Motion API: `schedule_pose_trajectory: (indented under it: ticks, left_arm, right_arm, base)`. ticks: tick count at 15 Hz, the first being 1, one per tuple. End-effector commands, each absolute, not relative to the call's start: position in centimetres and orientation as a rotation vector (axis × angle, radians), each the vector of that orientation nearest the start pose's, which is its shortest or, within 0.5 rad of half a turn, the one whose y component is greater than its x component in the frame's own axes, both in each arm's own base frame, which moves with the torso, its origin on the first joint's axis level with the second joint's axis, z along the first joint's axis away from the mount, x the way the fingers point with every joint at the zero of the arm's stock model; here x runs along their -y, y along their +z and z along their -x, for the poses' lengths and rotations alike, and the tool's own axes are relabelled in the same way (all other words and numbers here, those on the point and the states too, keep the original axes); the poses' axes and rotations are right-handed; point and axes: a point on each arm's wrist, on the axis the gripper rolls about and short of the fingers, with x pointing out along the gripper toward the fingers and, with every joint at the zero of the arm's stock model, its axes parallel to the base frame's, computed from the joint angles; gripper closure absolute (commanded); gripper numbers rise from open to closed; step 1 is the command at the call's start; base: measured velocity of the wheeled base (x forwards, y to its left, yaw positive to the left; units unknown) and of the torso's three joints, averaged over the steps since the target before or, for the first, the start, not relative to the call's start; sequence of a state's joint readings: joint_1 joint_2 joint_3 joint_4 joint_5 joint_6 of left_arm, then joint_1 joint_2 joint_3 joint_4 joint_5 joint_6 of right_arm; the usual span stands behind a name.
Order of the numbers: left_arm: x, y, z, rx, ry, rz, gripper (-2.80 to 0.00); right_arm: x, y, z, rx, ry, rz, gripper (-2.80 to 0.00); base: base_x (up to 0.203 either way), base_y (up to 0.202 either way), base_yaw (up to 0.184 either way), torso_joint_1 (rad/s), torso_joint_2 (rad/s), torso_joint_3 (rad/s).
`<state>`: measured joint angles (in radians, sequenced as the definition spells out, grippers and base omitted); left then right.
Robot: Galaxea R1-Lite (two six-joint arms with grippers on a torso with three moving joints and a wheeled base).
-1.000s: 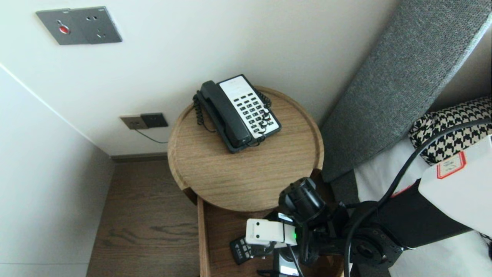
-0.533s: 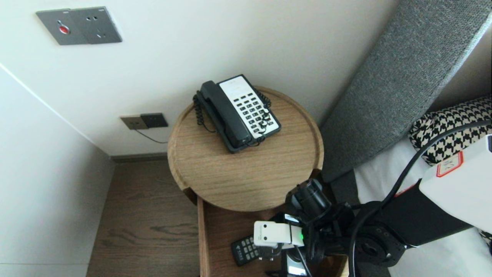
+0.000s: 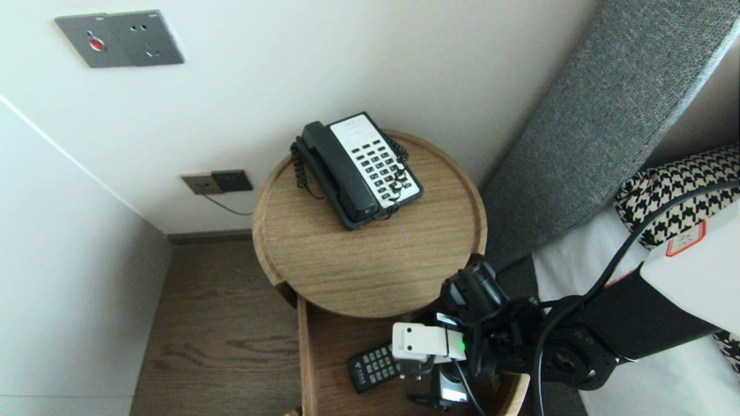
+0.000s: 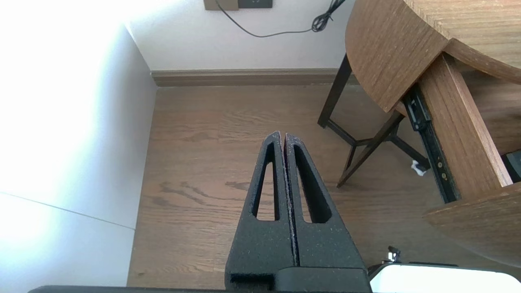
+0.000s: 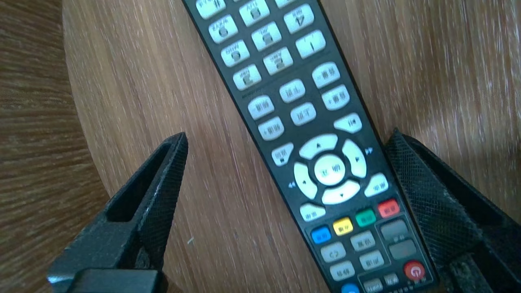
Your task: Take the remote control out of the drawer one by one and place them on the table
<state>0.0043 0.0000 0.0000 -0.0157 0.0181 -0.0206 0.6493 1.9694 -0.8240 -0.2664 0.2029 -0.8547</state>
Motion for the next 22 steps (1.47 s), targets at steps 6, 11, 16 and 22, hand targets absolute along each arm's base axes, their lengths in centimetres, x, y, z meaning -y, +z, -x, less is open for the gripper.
schedule_pose_trajectory:
  ticks: [6,11,16,22]
  left_arm:
    - [0.0,7.7,2.3,0.019,0.023,0.022,0.0]
    - [0.0,7.7,2.3,0.017,0.023,0.022,0.0]
    - [0.0,7.7,2.3,0.018,0.023,0.022,0.0]
    - [0.0,7.7,2.3,0.017,0.023,0.022,0.0]
  right_arm:
    - [-19.7,6.8,-25.2,-0.5,1.139,0.951,0.0]
    - [-19.5,6.5,-24.9,-0.514,1.144,0.95,0.0]
    - [-19.2,7.1,-24.5,-0.503,1.138,0.951,0.0]
    - [-18.8,8.7,-24.1,-0.457,1.114,0.947,0.0]
  base:
    - [0.0,0.0,0.0,0.0,0.0,0.0]
    - [0.0,0.0,0.0,0.0,0.0,0.0]
    - [0.0,0.0,0.0,0.0,0.0,0.0]
    - [0.0,0.0,0.0,0.0,0.0,0.0]
